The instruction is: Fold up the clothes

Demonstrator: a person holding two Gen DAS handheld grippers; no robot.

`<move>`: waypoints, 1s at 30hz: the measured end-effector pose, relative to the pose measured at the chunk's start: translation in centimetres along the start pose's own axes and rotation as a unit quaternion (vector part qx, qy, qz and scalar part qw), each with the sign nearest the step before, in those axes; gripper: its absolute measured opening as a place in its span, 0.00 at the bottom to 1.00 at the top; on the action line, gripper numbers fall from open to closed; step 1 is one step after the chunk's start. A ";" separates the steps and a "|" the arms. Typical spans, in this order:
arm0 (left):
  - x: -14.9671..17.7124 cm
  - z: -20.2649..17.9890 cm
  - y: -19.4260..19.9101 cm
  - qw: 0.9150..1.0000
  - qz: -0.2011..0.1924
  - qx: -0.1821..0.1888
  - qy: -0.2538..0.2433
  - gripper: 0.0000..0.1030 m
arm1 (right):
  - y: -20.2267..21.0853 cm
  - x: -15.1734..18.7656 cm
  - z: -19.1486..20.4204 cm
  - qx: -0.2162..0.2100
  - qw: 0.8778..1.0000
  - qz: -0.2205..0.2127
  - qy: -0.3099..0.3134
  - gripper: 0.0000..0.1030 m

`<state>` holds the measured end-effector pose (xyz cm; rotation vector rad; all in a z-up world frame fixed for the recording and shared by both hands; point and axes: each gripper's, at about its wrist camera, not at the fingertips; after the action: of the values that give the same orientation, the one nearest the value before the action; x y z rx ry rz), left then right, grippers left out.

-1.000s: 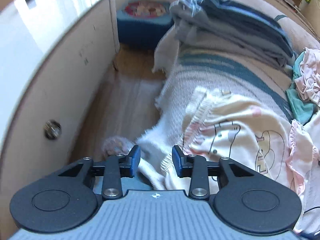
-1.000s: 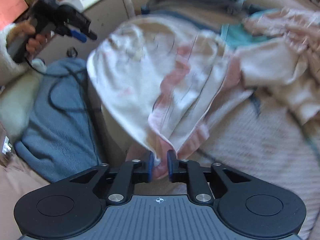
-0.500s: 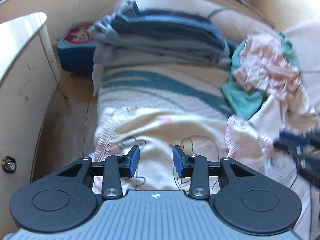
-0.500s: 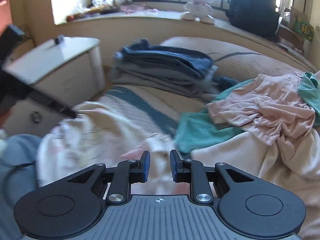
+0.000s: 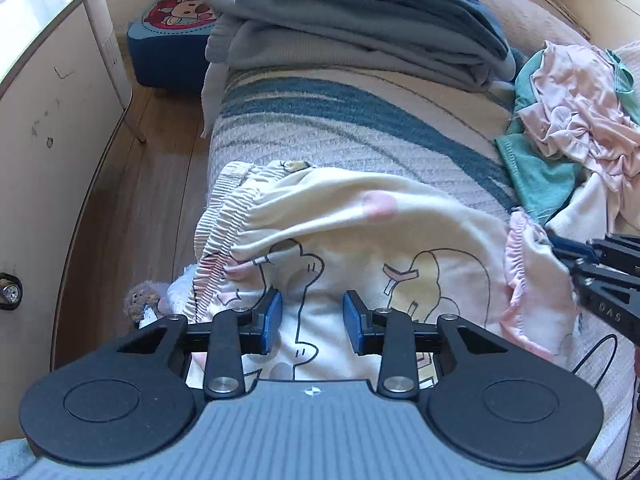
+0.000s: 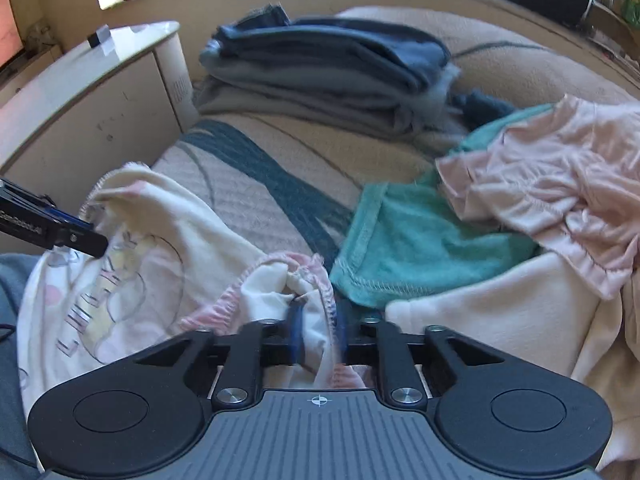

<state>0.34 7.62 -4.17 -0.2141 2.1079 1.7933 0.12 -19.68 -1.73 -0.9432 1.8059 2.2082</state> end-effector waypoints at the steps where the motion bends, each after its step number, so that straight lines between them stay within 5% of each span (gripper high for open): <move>1: 0.1 0.0 0.0 1.000 0.000 0.000 0.000 0.31 | 0.5 0.1 -0.3 0.001 1.000 -0.006 -0.003 0.04; 8: 0.3 0.3 0.0 1.000 0.002 0.003 0.001 0.32 | 5.5 1.1 -4.2 0.024 0.998 -0.046 -0.036 0.04; 17: 0.4 0.8 -0.4 1.000 0.005 0.008 0.012 0.33 | 4.4 2.9 -5.8 0.071 0.995 -0.042 -0.059 0.11; 25: 0.6 0.3 -0.4 1.000 -0.002 -0.005 0.000 0.34 | 8.9 4.6 1.6 -0.008 0.999 -0.046 0.014 0.15; 30: 0.7 0.3 -0.3 1.000 -0.007 -0.007 -0.001 0.36 | 6.7 4.5 5.4 -0.032 0.999 -0.028 0.032 0.16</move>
<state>-0.16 7.92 -4.76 -0.2296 2.0887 1.8003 -8.68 -17.72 1.88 -1.0755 1.7224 2.2384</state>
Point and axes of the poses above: each gripper's, at about its wrist camera, not at the fingertips, and y roughly against the way its jaws point, z to its left, x to its underside, and after that the axes turned 8 degrees about -y, right-handed
